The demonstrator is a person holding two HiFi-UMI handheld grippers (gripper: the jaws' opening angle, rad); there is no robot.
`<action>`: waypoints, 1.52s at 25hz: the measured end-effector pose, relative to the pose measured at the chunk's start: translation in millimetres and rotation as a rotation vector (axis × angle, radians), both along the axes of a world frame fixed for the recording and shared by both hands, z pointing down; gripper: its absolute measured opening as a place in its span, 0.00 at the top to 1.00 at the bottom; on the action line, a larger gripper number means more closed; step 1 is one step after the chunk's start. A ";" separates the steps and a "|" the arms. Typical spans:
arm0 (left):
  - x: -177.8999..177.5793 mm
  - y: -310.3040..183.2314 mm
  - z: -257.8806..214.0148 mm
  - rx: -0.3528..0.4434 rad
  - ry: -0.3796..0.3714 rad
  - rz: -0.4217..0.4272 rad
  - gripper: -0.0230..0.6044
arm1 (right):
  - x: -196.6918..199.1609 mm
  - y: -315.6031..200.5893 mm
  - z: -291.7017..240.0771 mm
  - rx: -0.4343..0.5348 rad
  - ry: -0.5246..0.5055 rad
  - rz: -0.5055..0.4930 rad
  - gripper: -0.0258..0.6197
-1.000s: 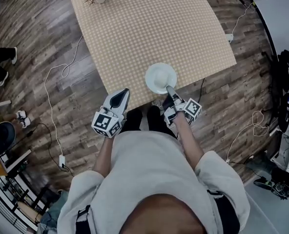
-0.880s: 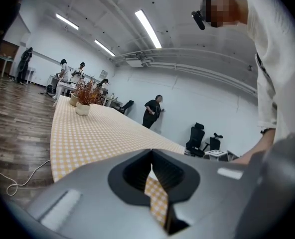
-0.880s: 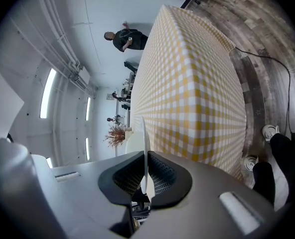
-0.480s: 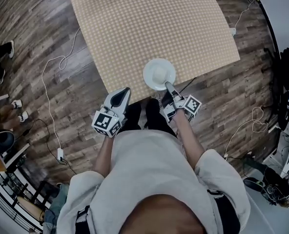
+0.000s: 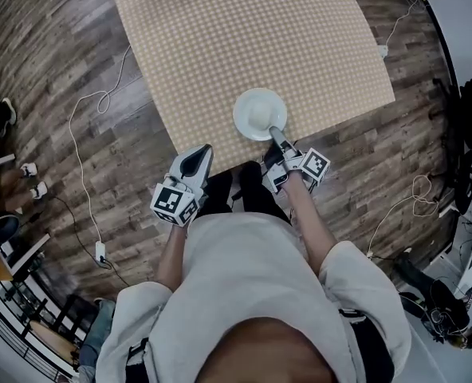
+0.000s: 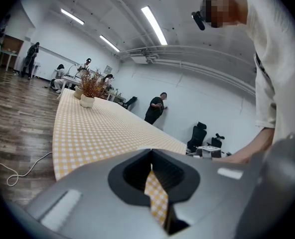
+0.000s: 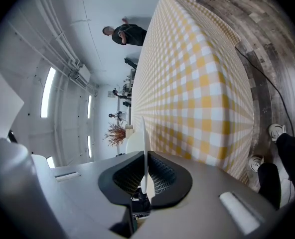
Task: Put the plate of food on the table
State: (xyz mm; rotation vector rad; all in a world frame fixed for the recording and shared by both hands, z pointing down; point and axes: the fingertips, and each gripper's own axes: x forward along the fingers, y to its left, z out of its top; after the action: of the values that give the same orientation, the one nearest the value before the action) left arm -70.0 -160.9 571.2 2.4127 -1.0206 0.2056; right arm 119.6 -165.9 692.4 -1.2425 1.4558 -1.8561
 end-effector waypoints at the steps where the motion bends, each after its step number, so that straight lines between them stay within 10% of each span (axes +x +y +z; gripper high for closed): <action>1: -0.9 -2.0 0.2 -0.001 0.000 -0.003 0.95 | -0.4 -5.9 -0.5 0.004 -0.001 0.000 0.93; 38: -27.2 -14.5 15.7 -0.070 0.010 -0.092 0.95 | -38.1 -254.9 -0.9 0.082 -0.035 0.034 0.93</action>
State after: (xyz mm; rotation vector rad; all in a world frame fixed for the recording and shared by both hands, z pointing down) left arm -97.1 -175.4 586.9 2.2955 -1.0992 0.1936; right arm 81.5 -420.8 691.5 -1.1831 1.4686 -1.7688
